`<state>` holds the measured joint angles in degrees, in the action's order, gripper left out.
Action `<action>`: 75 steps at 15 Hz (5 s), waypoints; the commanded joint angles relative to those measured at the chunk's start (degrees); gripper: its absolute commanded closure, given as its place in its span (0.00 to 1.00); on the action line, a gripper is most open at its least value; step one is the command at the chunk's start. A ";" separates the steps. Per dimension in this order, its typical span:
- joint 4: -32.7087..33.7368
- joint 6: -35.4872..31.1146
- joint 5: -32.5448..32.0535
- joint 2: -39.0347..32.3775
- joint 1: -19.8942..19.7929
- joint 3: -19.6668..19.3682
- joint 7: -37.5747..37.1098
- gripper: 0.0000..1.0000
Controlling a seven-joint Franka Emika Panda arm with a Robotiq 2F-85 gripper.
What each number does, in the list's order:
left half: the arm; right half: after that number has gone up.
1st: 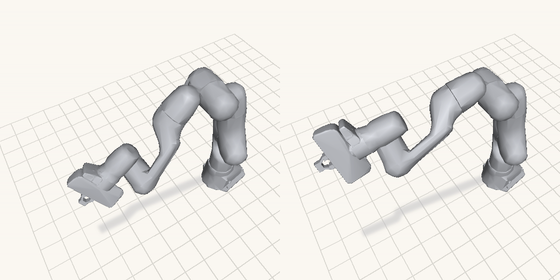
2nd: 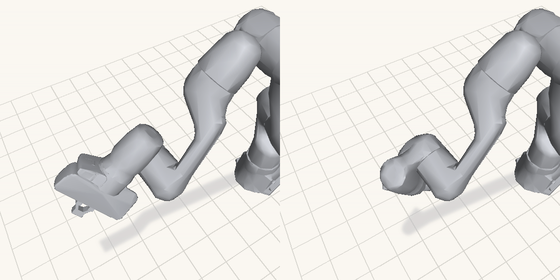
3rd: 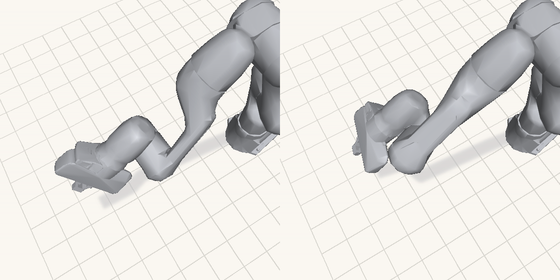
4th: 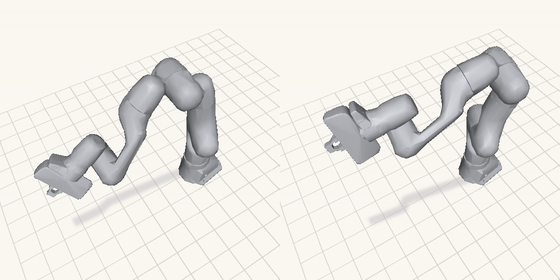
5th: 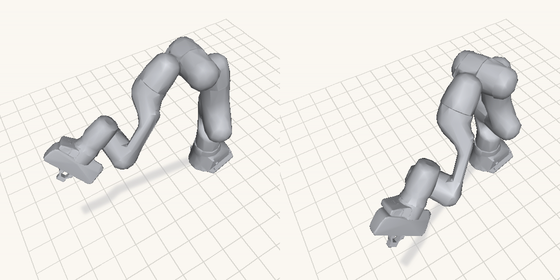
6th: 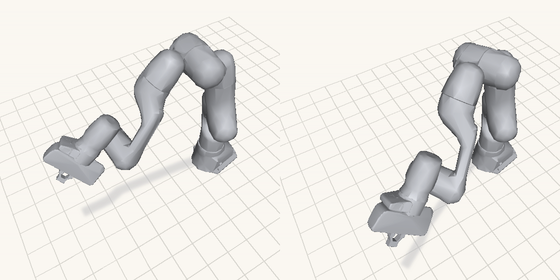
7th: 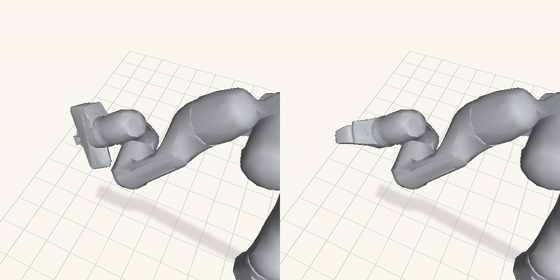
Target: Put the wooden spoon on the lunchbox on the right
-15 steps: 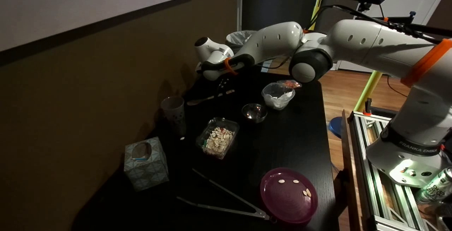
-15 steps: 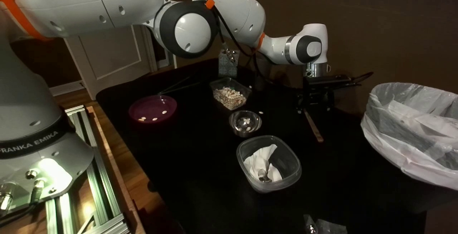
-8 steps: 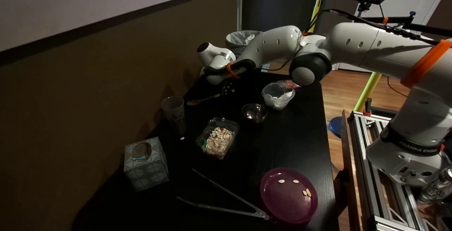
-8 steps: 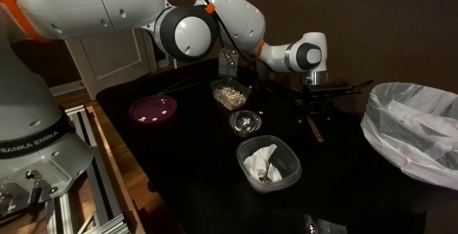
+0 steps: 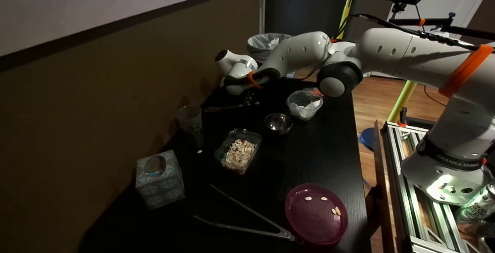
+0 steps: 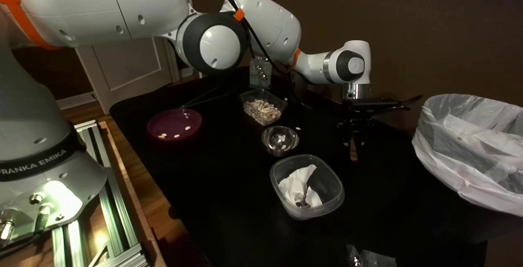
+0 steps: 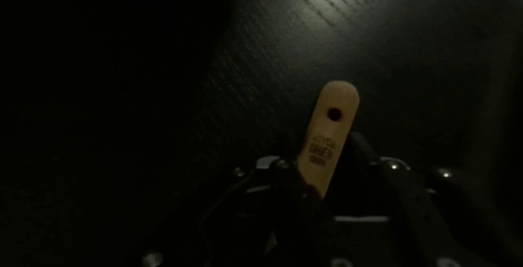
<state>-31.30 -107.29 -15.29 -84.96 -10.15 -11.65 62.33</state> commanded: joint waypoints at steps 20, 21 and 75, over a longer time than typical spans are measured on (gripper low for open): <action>4.82 0.79 10.50 3.94 -5.53 11.58 12.80 0.94; 5.19 -0.93 11.60 3.37 -6.15 12.49 14.76 0.94; 5.69 -2.90 29.74 6.71 -13.42 22.52 19.37 0.94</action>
<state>-25.42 -113.99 13.15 -79.99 -22.81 11.05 89.23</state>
